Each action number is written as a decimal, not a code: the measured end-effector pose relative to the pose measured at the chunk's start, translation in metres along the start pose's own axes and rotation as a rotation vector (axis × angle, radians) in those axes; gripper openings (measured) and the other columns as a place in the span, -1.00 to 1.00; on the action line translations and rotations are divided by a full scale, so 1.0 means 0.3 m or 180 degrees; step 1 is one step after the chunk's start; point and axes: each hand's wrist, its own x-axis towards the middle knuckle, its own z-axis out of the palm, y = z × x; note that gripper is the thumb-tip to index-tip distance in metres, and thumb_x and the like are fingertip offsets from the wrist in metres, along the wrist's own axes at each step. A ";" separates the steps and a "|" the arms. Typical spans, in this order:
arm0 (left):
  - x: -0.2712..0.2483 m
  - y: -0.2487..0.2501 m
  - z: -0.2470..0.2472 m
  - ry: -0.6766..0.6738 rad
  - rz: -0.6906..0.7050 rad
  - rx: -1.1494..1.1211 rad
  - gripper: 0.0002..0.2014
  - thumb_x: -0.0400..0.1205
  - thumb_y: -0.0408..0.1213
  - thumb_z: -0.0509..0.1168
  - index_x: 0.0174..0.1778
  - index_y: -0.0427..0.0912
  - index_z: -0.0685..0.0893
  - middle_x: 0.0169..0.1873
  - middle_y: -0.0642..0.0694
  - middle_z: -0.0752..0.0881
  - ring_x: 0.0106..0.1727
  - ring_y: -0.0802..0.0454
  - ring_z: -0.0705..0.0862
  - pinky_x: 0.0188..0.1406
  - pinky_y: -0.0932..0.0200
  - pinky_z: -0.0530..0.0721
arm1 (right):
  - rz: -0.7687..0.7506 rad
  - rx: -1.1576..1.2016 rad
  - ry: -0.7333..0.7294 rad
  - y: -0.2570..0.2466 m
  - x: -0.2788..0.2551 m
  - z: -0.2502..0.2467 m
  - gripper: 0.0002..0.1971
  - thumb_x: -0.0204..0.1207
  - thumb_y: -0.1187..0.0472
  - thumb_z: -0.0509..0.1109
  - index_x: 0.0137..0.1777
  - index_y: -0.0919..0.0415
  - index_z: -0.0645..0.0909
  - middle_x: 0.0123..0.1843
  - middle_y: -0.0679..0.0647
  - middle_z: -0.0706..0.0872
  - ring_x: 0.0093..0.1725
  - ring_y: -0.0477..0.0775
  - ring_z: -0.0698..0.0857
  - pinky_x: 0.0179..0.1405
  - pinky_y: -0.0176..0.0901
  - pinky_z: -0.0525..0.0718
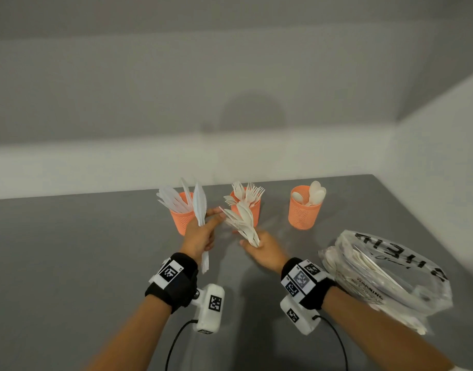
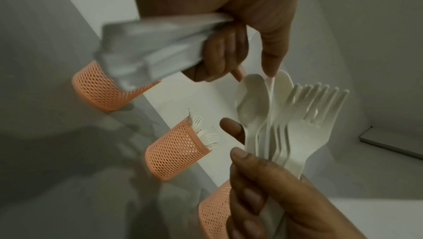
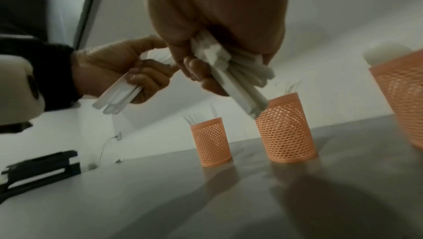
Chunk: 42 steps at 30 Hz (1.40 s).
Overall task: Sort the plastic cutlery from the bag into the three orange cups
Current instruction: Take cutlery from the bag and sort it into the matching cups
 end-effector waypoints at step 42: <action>0.036 -0.110 0.136 0.0928 0.0211 -0.0164 -0.61 0.73 -0.13 0.06 -0.37 -0.21 0.53 -0.49 -0.11 0.65 -0.47 0.03 0.63 -0.34 0.17 0.63 | 0.1265 0.1524 0.0186 -0.027 0.048 -0.012 -0.78 0.64 0.15 0.25 0.02 0.32 0.58 -0.41 0.18 0.67 -0.68 -0.04 0.55 -0.64 -0.26 0.58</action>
